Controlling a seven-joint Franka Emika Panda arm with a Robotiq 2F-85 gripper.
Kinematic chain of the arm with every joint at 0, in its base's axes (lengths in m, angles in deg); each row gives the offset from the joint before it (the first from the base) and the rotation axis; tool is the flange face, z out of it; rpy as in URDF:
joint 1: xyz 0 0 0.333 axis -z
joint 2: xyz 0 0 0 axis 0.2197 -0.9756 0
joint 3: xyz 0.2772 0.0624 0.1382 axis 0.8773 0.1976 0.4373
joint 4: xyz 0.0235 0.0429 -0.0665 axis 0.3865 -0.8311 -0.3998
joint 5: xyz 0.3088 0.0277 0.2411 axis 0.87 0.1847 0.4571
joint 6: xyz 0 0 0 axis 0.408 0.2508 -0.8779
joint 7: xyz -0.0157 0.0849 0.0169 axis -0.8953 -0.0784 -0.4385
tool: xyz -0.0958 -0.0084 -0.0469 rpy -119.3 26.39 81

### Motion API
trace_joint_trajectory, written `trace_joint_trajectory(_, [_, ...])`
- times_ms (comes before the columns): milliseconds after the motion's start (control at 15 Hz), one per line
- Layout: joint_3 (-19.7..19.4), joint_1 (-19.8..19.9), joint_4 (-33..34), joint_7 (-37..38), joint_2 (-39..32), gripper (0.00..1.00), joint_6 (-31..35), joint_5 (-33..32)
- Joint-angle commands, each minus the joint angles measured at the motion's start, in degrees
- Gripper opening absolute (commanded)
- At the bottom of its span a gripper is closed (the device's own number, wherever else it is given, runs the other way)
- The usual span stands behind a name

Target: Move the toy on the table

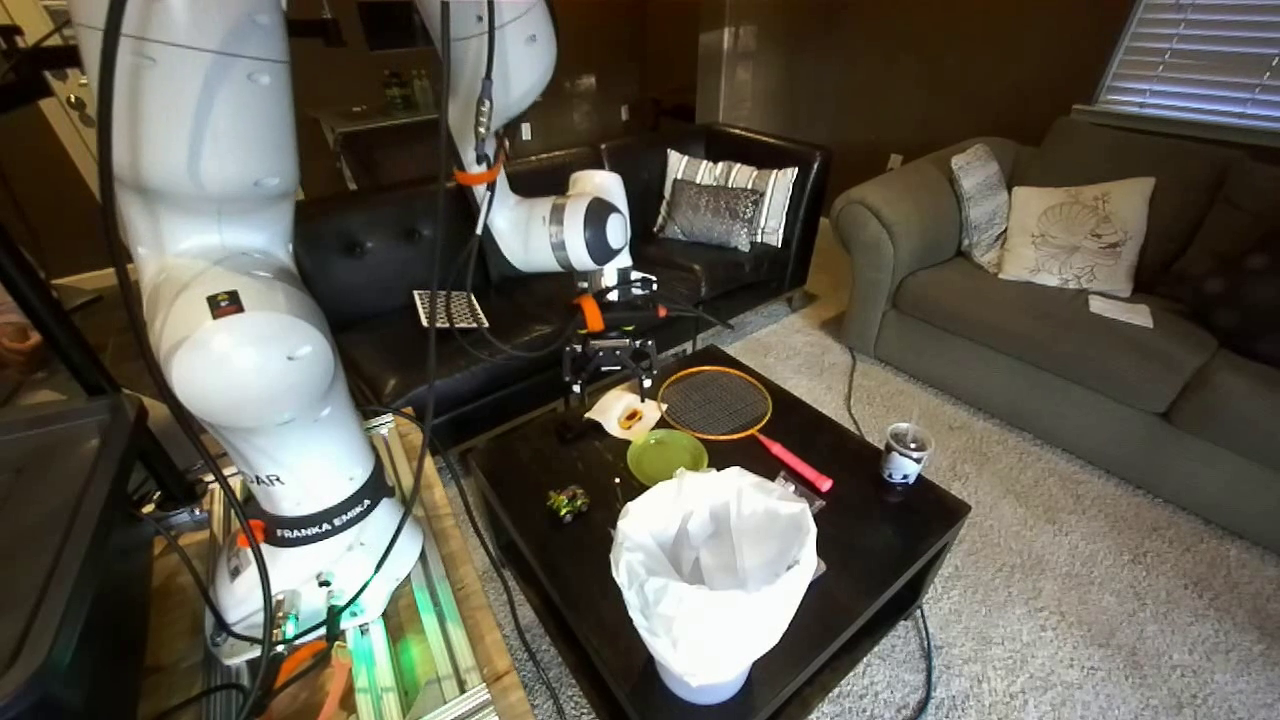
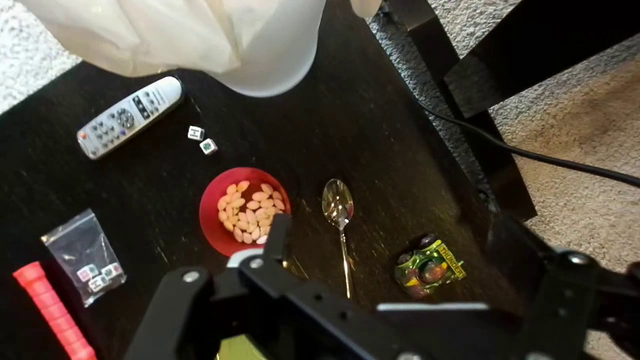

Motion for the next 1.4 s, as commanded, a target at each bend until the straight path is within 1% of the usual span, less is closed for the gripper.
trace_joint_trajectory(0, [0.8, -0.2, 6.1, -2.0, -7.7, 1.00, 0.1, 2.4])
trace_joint_trajectory(67, [1.1, -0.1, 7.2, -2.1, -9.4, 1.00, -0.3, 3.7])
trace_joint_trajectory(200, [2.8, 0.9, 9.9, -4.1, -13.0, 1.00, -1.6, 9.1])
trace_joint_trajectory(400, [6.2, 2.4, 13.9, -6.3, -18.5, 1.00, -4.7, 18.4])
trace_joint_trajectory(667, [8.5, 2.7, 19.3, -4.9, -25.1, 1.00, -8.1, 26.0])
trace_joint_trajectory(733, [8.3, 2.0, 20.2, -3.7, -25.8, 1.00, -9.1, 26.4])
trace_joint_trajectory(800, [7.3, 1.6, 16.8, -4.3, -23.0, 1.00, -6.4, 24.0])
trace_joint_trajectory(933, [7.6, 1.6, 18.6, -4.0, -25.0, 1.00, -7.2, 24.8])
trace_joint_trajectory(1133, [7.6, 1.6, 19.3, -4.0, -25.5, 1.00, -7.6, 24.9])
trace_joint_trajectory(1200, [6.8, 1.0, 19.4, -1.2, -25.9, 1.00, -7.2, 25.5])
trace_joint_trajectory(1333, [6.4, 0.1, 20.2, 1.9, -28.7, 1.00, -4.5, 26.1])
